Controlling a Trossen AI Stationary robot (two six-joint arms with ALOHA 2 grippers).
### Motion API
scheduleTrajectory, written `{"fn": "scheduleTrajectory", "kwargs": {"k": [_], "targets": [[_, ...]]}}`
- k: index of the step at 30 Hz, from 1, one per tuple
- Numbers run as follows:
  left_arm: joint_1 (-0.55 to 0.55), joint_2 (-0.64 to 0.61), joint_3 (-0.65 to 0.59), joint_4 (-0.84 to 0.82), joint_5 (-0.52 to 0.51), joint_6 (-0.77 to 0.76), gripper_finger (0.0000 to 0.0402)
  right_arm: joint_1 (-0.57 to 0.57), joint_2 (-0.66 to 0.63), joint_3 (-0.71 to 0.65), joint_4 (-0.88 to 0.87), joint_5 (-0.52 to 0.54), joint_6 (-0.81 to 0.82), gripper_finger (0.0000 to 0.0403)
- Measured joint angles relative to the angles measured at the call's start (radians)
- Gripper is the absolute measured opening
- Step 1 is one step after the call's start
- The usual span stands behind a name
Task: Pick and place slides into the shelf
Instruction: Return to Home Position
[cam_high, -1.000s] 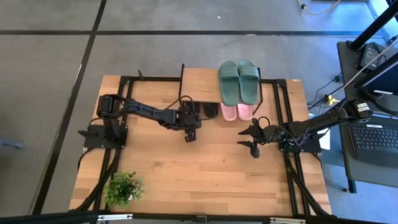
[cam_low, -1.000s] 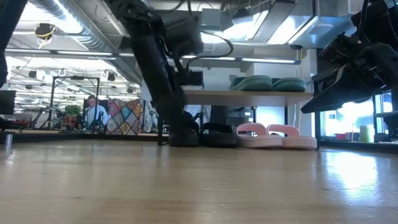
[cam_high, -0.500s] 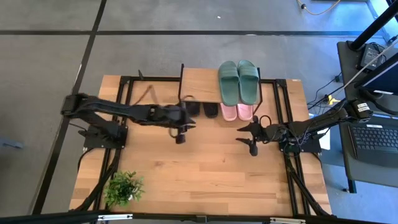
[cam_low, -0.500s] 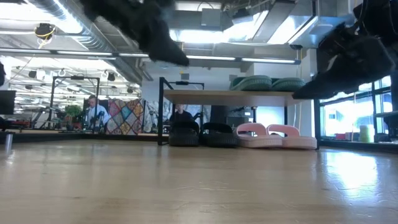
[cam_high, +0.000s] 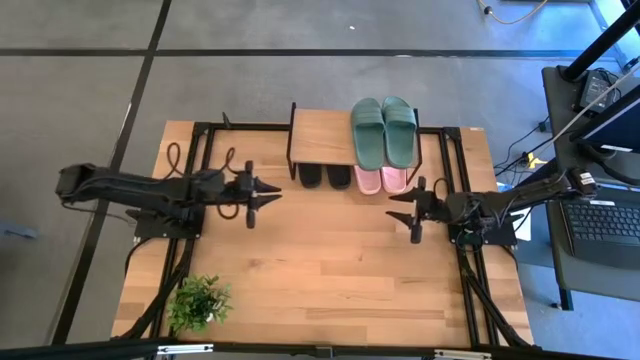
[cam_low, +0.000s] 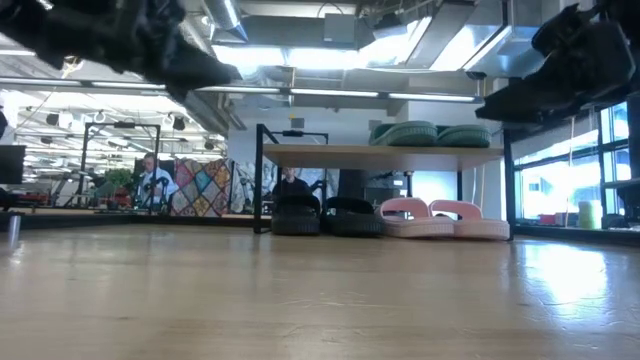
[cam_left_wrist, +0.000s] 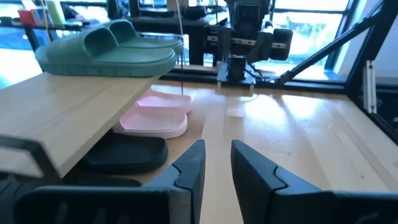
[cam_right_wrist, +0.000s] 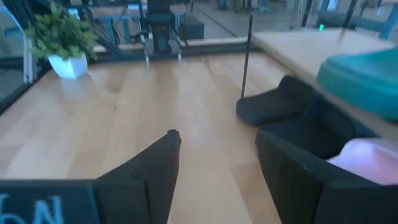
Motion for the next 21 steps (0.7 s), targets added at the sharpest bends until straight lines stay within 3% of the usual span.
{"fn": "scheduleTrajectory", "kwargs": {"k": [8,16,21], "targets": [[0.000,-0.212,-0.151,0.025,0.000,0.000,0.0071,0.000,-0.111,-0.003,-0.035,0.000,-0.049,0.0215],[0.000,-0.426,-0.279,0.032,-0.001,-0.021,0.0071,0.000,-0.260,-0.129,0.026,0.000,-0.054,0.0215],[0.001,-0.542,-0.313,0.020,-0.001,-0.024,0.0071,0.000,-0.368,-0.132,-0.071,0.000,-0.066,0.0215]]}}
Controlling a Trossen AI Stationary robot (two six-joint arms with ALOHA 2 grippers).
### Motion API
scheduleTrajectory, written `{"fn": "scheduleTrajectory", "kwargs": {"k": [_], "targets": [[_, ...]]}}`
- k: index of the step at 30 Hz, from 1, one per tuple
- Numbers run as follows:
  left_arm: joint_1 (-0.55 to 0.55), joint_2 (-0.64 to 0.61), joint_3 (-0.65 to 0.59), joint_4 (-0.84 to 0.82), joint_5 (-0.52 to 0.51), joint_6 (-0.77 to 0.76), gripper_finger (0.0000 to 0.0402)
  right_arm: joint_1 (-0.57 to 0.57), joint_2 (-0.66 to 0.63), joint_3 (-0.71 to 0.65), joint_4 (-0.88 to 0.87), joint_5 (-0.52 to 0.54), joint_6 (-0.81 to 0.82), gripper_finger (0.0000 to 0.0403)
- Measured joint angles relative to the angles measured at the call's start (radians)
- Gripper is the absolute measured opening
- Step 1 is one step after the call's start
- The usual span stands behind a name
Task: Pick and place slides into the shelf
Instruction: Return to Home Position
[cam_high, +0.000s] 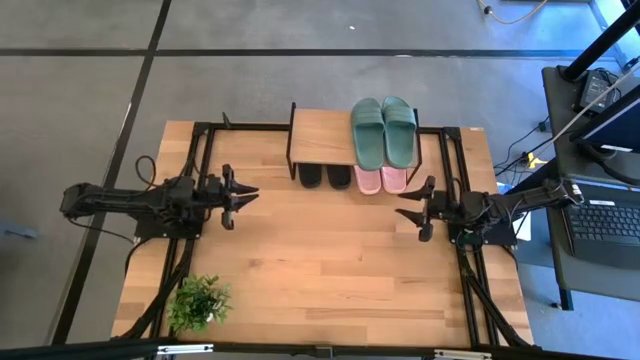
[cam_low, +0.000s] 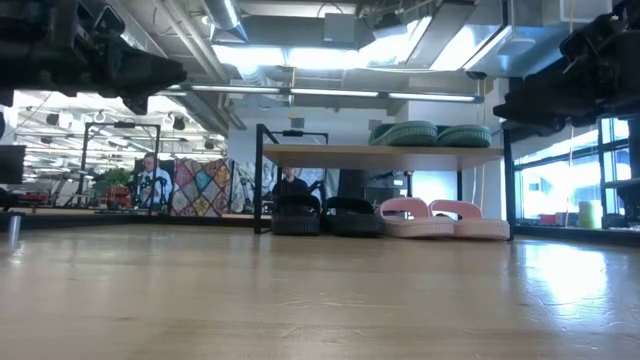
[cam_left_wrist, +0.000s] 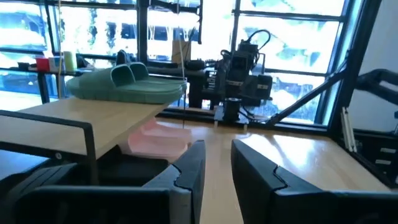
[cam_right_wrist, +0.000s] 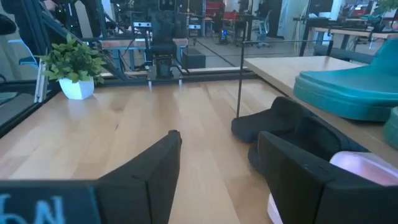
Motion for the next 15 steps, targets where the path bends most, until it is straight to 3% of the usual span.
{"fn": "scheduleTrajectory", "kwargs": {"k": [8,15], "targets": [[0.039,-0.094,-0.023,-0.078,-0.005,-0.026,0.0071,0.000,-0.110,0.001,-0.076,-0.006,-0.017,0.0215],[0.088,-0.155,-0.023,-0.200,-0.027,-0.048,0.0071,0.000,-0.118,0.001,-0.077,-0.009,-0.039,0.0215]]}}
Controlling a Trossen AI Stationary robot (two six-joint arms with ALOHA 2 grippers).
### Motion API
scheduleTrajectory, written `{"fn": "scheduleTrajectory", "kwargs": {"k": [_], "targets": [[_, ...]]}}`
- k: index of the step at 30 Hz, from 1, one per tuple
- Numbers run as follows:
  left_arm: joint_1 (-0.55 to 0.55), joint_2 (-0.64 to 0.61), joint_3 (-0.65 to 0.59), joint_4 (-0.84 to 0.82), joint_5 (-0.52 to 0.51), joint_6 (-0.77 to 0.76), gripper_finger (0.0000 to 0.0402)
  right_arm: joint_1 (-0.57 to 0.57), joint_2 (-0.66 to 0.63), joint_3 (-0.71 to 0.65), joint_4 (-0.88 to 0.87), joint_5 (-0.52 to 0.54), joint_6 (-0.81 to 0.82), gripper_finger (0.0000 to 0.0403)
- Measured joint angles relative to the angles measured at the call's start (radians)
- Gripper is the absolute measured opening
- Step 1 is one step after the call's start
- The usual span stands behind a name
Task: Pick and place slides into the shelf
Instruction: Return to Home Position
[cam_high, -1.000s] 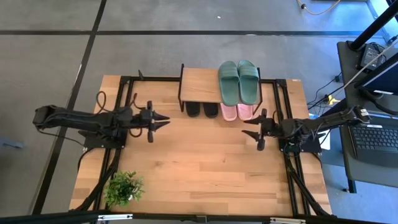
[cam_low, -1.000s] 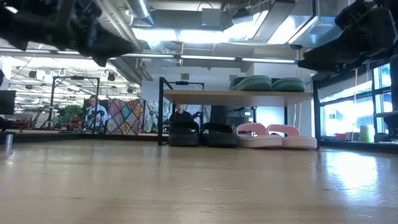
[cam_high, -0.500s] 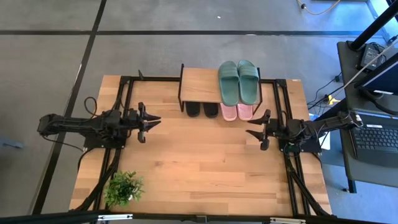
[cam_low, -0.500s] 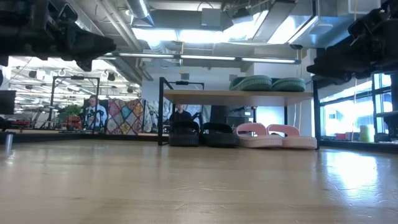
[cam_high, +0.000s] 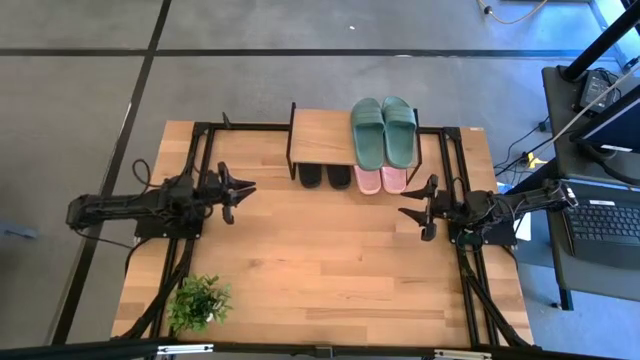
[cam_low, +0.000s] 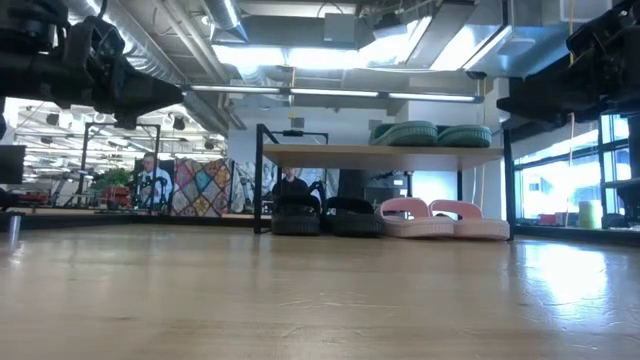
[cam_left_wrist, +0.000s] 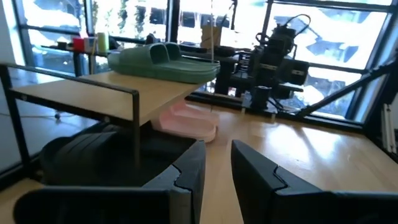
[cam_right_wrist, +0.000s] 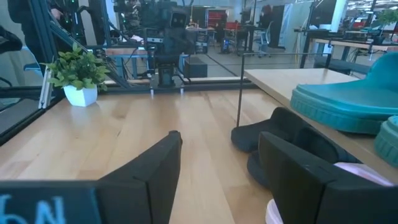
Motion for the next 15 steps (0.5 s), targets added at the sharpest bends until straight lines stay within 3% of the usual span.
{"fn": "scheduleTrajectory", "kwargs": {"k": [8,15], "targets": [[0.019,-0.127,0.000,-0.102,0.001,0.003,0.0071,0.000,0.000,0.000,0.000,-0.001,-0.034,0.0215],[0.019,-0.127,0.000,-0.104,0.021,0.003,0.0071,0.000,0.000,0.000,0.000,-0.002,-0.035,0.0215]]}}
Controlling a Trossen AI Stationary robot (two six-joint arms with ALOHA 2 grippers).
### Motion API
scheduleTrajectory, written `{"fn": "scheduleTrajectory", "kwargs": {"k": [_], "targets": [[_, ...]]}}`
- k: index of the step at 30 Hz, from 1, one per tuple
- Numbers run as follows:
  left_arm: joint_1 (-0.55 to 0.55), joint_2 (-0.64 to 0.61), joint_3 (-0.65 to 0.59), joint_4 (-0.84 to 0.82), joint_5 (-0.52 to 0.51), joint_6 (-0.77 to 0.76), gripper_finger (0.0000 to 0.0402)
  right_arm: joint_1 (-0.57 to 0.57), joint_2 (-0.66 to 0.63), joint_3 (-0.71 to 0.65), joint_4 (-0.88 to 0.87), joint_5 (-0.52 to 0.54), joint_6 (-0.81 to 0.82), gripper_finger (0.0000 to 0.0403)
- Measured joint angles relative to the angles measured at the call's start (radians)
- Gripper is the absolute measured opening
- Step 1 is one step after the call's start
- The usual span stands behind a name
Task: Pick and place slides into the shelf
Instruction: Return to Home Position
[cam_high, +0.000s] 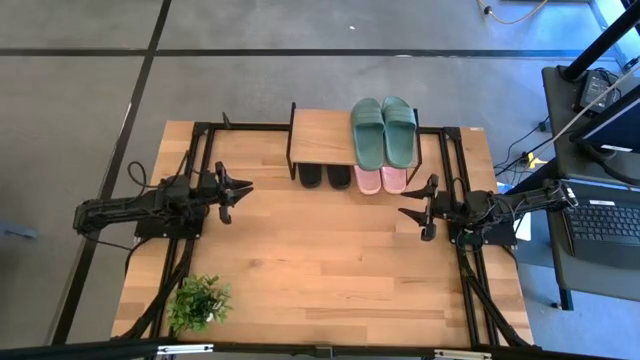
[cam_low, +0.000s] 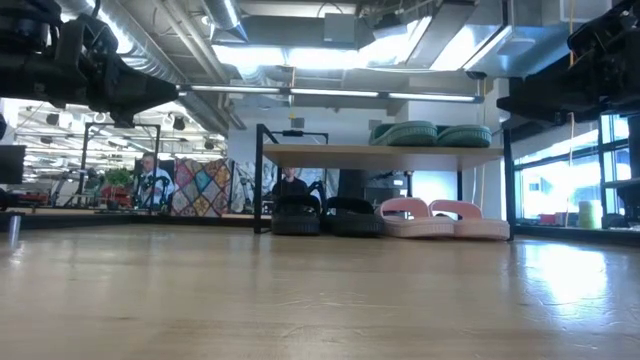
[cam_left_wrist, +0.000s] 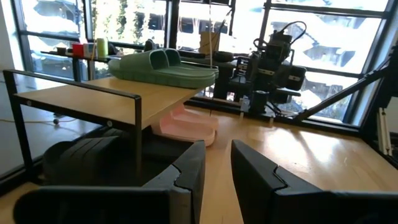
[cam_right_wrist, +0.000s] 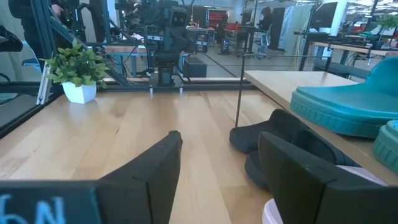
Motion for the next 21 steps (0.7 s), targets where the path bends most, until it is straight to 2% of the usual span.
{"fn": "scheduleTrajectory", "kwargs": {"k": [21], "targets": [[0.000,0.000,0.000,0.002,0.002,0.000,0.0071,0.000,0.000,0.000,0.000,0.000,0.008,0.0215]]}}
